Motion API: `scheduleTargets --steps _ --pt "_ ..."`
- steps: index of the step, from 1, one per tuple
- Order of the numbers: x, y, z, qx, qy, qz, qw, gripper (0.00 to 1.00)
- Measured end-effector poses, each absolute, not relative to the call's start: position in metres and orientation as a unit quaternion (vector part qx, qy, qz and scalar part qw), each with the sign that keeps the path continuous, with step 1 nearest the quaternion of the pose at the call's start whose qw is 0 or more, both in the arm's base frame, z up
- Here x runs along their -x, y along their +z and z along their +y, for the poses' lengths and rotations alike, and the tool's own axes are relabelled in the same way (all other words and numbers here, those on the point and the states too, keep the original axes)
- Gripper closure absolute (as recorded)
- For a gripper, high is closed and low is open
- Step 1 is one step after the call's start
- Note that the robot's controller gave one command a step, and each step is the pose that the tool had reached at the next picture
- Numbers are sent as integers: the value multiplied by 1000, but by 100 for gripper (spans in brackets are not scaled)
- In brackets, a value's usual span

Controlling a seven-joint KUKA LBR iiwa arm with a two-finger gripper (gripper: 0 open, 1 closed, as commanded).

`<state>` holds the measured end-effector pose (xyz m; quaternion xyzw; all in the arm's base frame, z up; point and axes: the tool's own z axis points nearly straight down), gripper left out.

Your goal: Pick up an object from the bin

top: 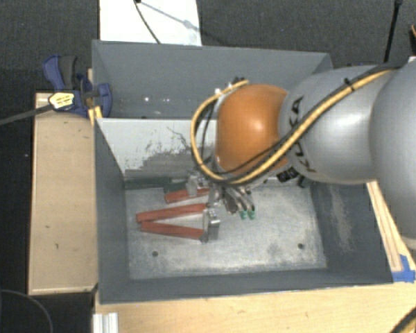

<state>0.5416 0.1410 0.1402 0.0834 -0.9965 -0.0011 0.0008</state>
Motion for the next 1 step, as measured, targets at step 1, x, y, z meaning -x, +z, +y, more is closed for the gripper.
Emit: scheduleTargets --steps 1 --pt "-525 67 151 -83 0 -997 3 0"
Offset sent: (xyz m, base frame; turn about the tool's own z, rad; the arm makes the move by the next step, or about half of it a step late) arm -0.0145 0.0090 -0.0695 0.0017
